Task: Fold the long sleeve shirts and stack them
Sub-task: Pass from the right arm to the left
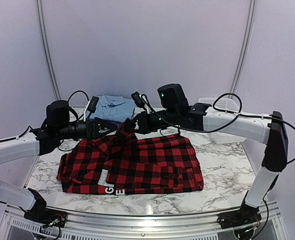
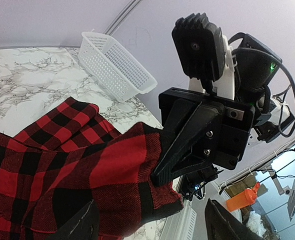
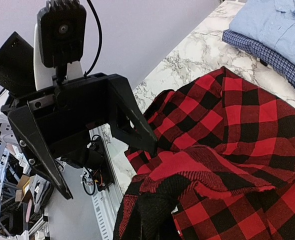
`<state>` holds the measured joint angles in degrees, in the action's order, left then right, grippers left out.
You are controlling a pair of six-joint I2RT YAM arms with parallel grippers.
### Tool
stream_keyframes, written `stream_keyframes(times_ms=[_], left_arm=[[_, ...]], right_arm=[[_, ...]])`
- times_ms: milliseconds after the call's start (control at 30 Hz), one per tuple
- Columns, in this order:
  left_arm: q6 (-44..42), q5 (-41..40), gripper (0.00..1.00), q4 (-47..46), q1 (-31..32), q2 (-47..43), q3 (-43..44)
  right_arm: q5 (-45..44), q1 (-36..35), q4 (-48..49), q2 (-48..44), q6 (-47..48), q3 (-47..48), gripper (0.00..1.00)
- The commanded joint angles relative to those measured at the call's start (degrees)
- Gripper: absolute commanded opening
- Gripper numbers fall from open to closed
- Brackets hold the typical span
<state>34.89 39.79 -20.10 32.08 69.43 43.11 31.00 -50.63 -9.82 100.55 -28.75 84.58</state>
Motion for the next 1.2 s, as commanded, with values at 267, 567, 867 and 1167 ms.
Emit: stream_keyframes(times_ms=[267, 567, 867, 1167], left_arm=[[-3.5, -0.5, 0.64, 4.3, 1.6, 1.9, 1.5], [-1.0, -2.7, 0.39, 4.3, 1.8, 2.9, 1.3], [0.9, -2.5, 0.00, 5.4, 2.2, 2.0, -0.4], [-4.2, -4.1, 0.00, 21.7, 6.4, -4.4, -0.2]], right_arm=[[3.0, -0.3, 9.0, 2.3, -4.1, 0.7, 0.00], [2.2, -0.4, 9.4, 2.8, -3.6, -2.1, 0.00], [-1.6, -0.2, 7.8, 1.4, -1.4, -2.2, 0.09], [-9.2, 7.8, 4.3, -5.6, 0.2, -8.0, 0.57]])
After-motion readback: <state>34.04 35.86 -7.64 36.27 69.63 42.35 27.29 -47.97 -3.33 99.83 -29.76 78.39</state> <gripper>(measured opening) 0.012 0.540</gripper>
